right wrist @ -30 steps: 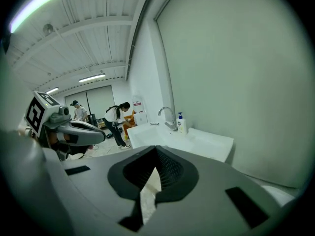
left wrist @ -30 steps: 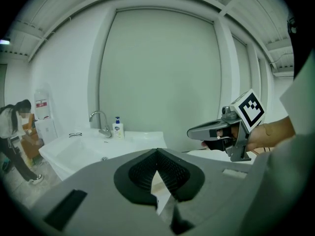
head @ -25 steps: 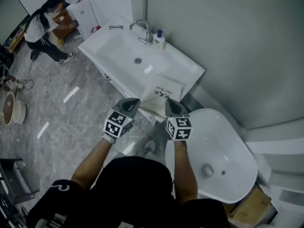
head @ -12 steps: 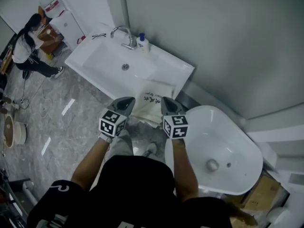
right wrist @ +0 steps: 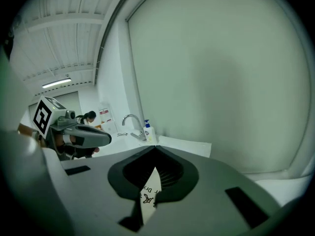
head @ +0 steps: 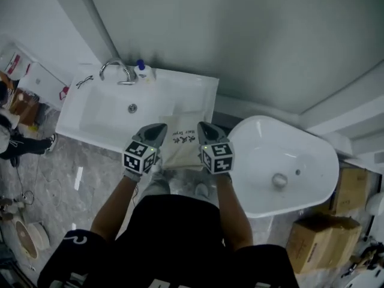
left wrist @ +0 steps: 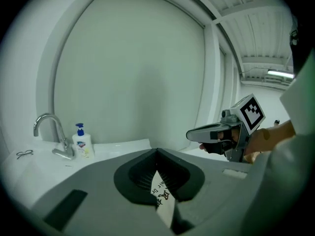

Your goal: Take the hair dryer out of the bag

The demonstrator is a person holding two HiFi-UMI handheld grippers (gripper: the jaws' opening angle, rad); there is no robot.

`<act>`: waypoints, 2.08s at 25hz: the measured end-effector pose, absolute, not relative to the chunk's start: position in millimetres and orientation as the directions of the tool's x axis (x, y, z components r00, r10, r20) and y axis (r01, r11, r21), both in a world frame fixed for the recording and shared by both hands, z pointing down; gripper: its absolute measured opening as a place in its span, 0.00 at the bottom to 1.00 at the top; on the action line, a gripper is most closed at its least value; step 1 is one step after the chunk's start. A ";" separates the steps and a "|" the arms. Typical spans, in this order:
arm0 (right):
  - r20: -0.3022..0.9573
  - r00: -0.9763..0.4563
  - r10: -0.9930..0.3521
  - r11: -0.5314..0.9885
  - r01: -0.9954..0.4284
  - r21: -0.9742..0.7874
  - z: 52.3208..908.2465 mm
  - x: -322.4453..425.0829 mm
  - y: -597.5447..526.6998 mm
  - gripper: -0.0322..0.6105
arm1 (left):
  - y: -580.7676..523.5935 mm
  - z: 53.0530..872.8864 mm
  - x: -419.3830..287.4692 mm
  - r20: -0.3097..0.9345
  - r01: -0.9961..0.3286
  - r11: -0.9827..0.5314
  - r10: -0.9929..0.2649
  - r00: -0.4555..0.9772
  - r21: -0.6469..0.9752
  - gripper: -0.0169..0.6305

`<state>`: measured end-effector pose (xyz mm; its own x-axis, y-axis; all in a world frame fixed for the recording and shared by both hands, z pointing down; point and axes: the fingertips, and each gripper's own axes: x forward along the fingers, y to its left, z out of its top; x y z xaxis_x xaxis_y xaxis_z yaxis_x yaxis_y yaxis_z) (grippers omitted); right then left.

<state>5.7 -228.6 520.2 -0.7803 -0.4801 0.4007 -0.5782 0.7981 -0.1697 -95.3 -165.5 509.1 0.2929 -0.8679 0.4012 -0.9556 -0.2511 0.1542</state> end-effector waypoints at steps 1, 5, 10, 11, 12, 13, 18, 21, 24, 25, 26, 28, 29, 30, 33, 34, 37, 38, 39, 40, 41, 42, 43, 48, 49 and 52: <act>0.404 -0.764 -0.503 0.780 -0.603 -0.169 520.9 0.2 -230.7 0.04 | -170.0 509.9 -102.0 0.401 -0.946 -0.282 -0.858 0.322 0.158 0.02; 0.405 -0.700 -0.588 0.707 -0.688 -0.164 521.0 -18.7 -233.6 0.04 | -182.0 516.8 -123.9 0.400 -0.901 -0.398 -0.808 0.434 0.174 0.02; 0.401 -0.613 -0.681 0.614 -0.776 -0.145 522.8 -22.7 -232.3 0.04 | -193.3 525.3 -135.2 0.388 -0.834 -0.518 -0.741 0.548 0.190 0.02; 0.402 -0.592 -0.699 0.592 -0.794 -0.141 524.0 -20.0 -231.6 0.04 | -195.4 526.8 -134.0 0.383 -0.817 -0.543 -0.725 0.572 0.194 0.02; 0.404 -0.570 -0.715 0.568 -0.811 -0.138 525.4 -16.5 -230.6 0.04 | -197.5 528.6 -131.9 0.380 -0.799 -0.568 -0.707 0.596 0.197 0.02; 0.406 -0.548 -0.731 0.544 -0.828 -0.137 527.1 -12.4 -229.4 0.04 | -199.3 530.6 -128.9 0.378 -0.780 -0.593 -0.688 0.619 0.199 0.02; 0.404 -0.431 -0.807 0.409 -0.901 -0.146 532.9 15.4 -215.0 0.04 | -201.1 539.1 -103.6 0.385 -0.669 -0.718 -0.572 0.724 0.191 0.02; 0.400 -0.362 -0.842 0.328 -0.932 -0.153 537.1 36.2 -206.1 0.04 | -201.5 540.6 -84.3 0.383 -0.602 -0.777 -0.508 0.772 0.182 0.02; 0.398 -0.298 -0.868 0.257 -0.954 -0.154 544.4 56.6 -196.2 0.04 | -199.6 543.5 -66.1 0.381 -0.542 -0.821 -0.450 0.808 0.179 0.02; 0.395 -0.278 -0.875 0.235 -0.960 -0.153 546.9 63.1 -192.1 0.04 | -197.2 544.9 -60.2 0.381 -0.521 -0.834 -0.429 0.819 0.181 0.02; 0.394 -0.259 -0.882 0.214 -0.965 -0.154 548.9 69.3 -187.8 0.04 | -194.3 546.2 -54.1 0.381 -0.499 -0.848 -0.407 0.830 0.182 0.02; 0.398 -0.226 -0.889 0.175 -0.972 -0.159 551.5 81.6 -178.1 0.04 | -186.9 548.2 -40.4 0.381 -0.452 -0.873 -0.360 0.852 0.185 0.02; 0.402 -0.210 -0.891 0.157 -0.974 -0.161 552.7 87.8 -172.9 0.04 | -182.0 549.6 -33.0 0.381 -0.427 -0.884 -0.336 0.862 0.187 0.02; 0.406 -0.195 -0.893 0.139 -0.977 -0.164 554.0 94.0 -167.5 0.04 | -176.2 551.7 -25.4 0.381 -0.404 -0.895 -0.312 0.870 0.188 0.02; 0.420 -0.154 -0.894 0.088 -0.981 -0.172 559.8 111.5 -150.7 0.04 | -154.8 562.3 -3.4 0.389 -0.339 -0.922 -0.248 0.887 0.184 0.02; 0.422 -0.142 -0.895 0.074 -0.982 -0.174 562.4 116.3 -145.2 0.04 | -146.7 566.9 2.8 0.393 -0.319 -0.929 -0.227 0.891 0.187 0.02; 0.425 -0.122 -0.897 0.048 -0.982 -0.181 571.0 125.1 -131.0 0.04 | -124.8 581.1 17.6 0.399 -0.261 -0.943 -0.163 0.902 0.205 0.02; 0.426 -0.121 -0.897 0.046 -0.982 -0.181 573.6 126.4 -126.6 0.04 | -118.8 586.1 21.8 0.402 -0.244 -0.947 -0.144 0.904 0.208 0.02; 0.429 -0.121 -0.895 0.046 -0.983 -0.180 576.8 127.1 -121.6 0.04 | -113.2 591.7 25.4 0.407 -0.228 -0.951 -0.127 0.905 0.209 0.02; 0.435 -0.121 -0.892 0.045 -0.982 -0.181 581.2 127.1 -115.9 0.04 | -108.1 597.8 28.1 0.414 -0.215 -0.954 -0.113 0.903 0.208 0.02; 0.443 -0.121 -0.888 0.042 -0.982 -0.185 586.9 126.9 -109.6 0.04 | -103.3 604.4 30.0 0.423 -0.204 -0.957 -0.101 0.901 0.208 0.02; 0.452 -0.121 -0.884 0.037 -0.981 -0.190 593.5 126.6 -102.9 0.04 | -98.9 611.1 31.1 0.432 -0.197 -0.958 -0.090 0.897 0.208 0.02; 0.462 -0.120 -0.879 0.031 -0.980 -0.194 600.4 126.3 -96.2 0.04 | -94.8 617.7 31.7 0.442 -0.192 -0.959 -0.082 0.893 0.210 0.02; 0.507 -0.108 -0.855 -0.006 -0.976 -0.218 628.7 125.6 -64.1 0.04 | -77.3 649.4 31.4 0.510 -0.191 -0.958 -0.058 0.858 0.213 0.12; 0.514 -0.106 -0.851 -0.013 -0.975 -0.223 633.3 125.0 -59.2 0.04 | -74.4 656.5 30.9 0.525 -0.192 -0.958 -0.053 0.849 0.213 0.17; 0.530 -0.106 -0.842 -0.026 -0.972 -0.235 645.3 120.9 -48.3 0.04 | -69.1 677.2 27.6 0.572 -0.197 -0.960 -0.050 0.819 0.199 0.24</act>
<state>120.9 -48.3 645.3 -0.1057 -0.8416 0.5296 -0.9718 -0.0256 -0.2346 27.6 -69.1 677.2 0.8185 -0.0495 0.5723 -0.1971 -0.9600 0.1988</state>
